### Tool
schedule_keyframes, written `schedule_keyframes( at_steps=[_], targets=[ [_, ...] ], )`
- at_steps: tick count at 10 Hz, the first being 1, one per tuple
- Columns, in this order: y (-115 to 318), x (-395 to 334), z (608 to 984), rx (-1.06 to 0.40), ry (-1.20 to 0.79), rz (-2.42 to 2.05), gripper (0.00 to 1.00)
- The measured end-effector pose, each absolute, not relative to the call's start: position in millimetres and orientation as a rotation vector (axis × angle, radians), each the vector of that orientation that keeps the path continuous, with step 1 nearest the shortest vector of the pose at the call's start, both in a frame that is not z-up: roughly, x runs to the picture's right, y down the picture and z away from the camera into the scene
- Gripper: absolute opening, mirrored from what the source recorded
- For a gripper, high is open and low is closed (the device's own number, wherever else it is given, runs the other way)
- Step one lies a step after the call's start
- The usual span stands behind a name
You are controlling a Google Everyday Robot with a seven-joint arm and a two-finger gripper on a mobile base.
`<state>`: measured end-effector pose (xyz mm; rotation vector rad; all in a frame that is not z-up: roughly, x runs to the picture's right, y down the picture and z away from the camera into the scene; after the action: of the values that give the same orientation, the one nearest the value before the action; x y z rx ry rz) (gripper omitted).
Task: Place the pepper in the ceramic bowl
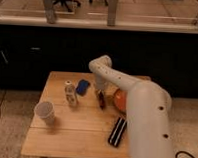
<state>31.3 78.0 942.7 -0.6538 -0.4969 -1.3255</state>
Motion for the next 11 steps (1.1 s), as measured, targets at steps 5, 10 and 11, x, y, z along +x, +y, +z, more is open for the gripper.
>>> schedule_keyframes(
  at_steps=[5,10,11],
  targets=[
    [75,27,928,-0.608,-0.535,-1.347,0.0],
    [66,20,911,-0.547,-0.568,-1.359,0.0],
    [64,18,908,-0.536,-0.574,-1.361,0.0]
  ],
)
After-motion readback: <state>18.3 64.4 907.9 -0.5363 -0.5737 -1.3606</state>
